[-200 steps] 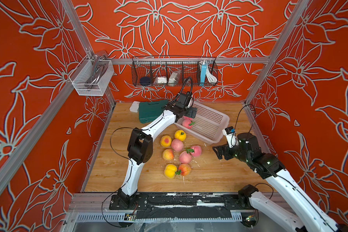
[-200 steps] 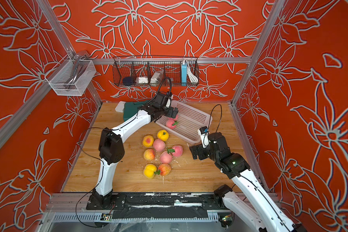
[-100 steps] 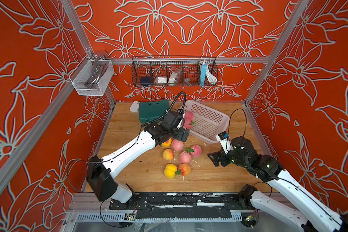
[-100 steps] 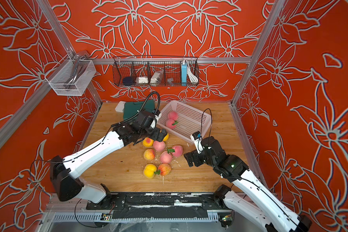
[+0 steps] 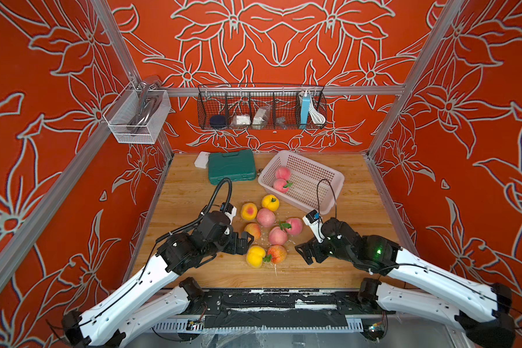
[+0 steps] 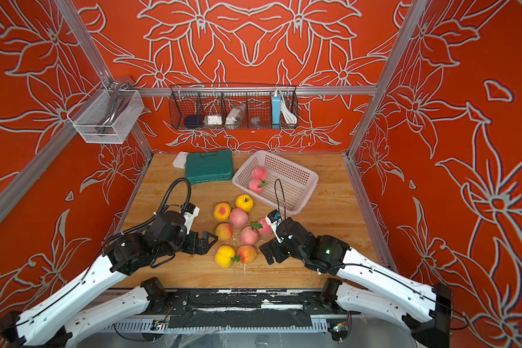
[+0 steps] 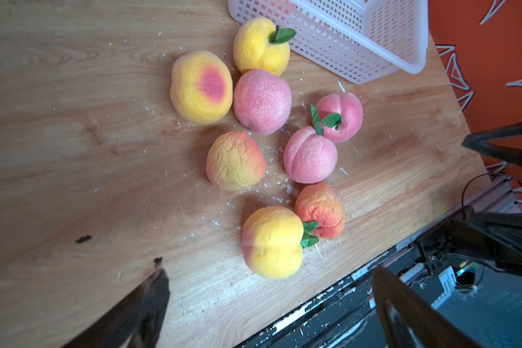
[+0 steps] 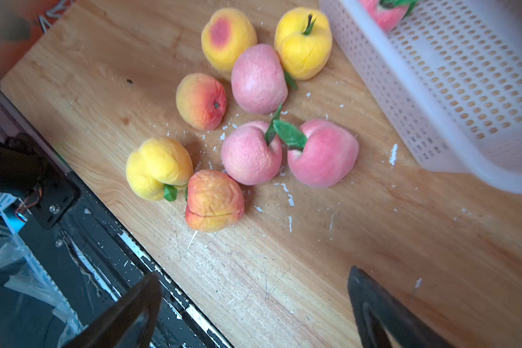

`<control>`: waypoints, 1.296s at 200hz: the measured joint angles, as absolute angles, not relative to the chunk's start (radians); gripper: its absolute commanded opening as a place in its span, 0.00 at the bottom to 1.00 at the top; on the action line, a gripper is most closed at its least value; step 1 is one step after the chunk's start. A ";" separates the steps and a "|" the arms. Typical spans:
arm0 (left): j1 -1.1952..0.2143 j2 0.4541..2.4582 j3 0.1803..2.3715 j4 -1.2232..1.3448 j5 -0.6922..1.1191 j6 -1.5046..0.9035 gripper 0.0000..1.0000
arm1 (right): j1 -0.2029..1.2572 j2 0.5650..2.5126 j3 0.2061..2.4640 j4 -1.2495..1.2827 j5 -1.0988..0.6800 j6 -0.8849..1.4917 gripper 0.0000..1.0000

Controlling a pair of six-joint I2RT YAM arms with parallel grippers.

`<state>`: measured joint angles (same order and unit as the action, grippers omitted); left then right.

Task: Put the peaches into the basket
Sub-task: Pick up the peach from the center of the board.

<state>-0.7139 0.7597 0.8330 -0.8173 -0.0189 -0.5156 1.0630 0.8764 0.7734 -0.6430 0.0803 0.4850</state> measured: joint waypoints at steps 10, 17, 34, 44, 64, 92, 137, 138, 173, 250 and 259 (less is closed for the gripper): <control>-0.714 0.739 0.812 -0.822 -0.006 -0.534 0.99 | 1.092 0.894 0.749 -0.619 0.091 0.506 0.99; -0.714 0.723 0.791 -0.818 0.007 -0.551 0.99 | 1.108 0.905 0.734 -0.603 0.096 0.517 0.99; -0.714 0.694 0.739 -0.809 0.039 -0.589 0.99 | 1.139 0.929 0.697 -0.553 0.102 0.548 0.99; -0.714 0.684 0.711 -0.800 0.056 -0.608 0.99 | 1.151 0.946 0.680 -0.524 0.104 0.562 0.99; -0.714 0.672 0.673 -0.791 0.081 -0.638 0.99 | 1.164 0.986 0.657 -0.463 0.104 0.583 0.99; -0.714 0.650 0.639 -0.770 0.092 -0.665 0.99 | 1.166 1.030 0.635 -0.381 0.104 0.593 0.99; -0.714 0.619 0.619 -0.753 0.103 -0.691 0.99 | 1.166 1.113 0.598 -0.253 0.100 0.608 0.99; -0.714 0.619 0.619 -0.753 0.104 -0.692 0.99 | 1.166 1.115 0.598 -0.251 0.100 0.608 0.99; -0.714 0.620 0.619 -0.746 0.115 -0.697 0.99 | 1.166 1.191 0.593 -0.175 0.096 0.620 0.99; -0.714 0.617 0.613 -0.736 0.133 -0.697 0.99 | 1.166 1.322 0.586 -0.032 0.062 0.643 0.99; -0.714 0.618 0.609 -0.735 0.133 -0.697 0.99 | 1.166 1.332 0.586 -0.025 0.058 0.643 0.98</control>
